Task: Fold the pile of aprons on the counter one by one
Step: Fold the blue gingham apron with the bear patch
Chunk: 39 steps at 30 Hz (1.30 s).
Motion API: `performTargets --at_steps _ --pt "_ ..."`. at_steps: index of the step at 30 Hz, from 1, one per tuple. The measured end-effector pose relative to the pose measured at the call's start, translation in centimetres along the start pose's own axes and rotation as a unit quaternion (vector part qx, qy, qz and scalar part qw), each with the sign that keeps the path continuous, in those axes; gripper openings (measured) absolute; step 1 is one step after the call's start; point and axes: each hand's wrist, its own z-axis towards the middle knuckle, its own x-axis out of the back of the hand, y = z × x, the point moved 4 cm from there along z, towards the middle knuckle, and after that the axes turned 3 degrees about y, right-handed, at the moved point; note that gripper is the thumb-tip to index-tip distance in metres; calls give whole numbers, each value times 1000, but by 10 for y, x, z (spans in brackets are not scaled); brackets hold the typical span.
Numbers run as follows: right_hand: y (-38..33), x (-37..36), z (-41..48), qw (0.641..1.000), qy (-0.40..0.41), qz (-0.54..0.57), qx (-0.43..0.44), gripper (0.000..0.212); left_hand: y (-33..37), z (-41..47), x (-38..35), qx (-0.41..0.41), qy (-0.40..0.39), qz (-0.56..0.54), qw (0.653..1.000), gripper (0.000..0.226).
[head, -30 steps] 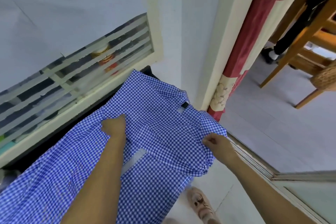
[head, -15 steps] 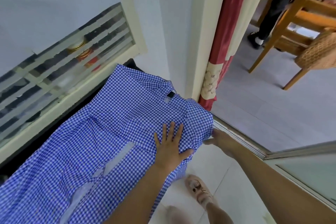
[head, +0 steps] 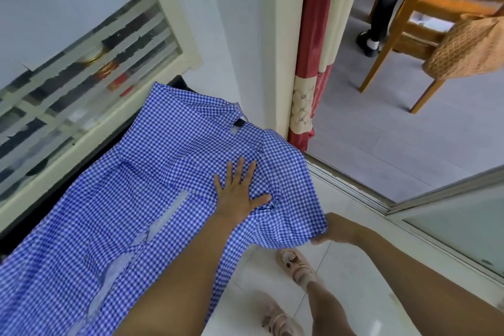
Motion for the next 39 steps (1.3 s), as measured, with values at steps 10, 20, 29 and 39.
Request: performTargets --at_steps 10,20,29,39 --pt "31 -24 -63 987 140 72 14 27 35 -61 0 -20 249 -256 934 47" --pt "-7 -31 -105 896 120 427 -27 26 69 -181 -123 334 -119 -586 728 65" --pt "-15 -17 -118 893 3 448 -39 29 131 -208 -128 285 -150 -806 497 60" --pt "-21 1 -147 927 -10 359 109 51 180 -254 -111 190 -121 -881 415 77"
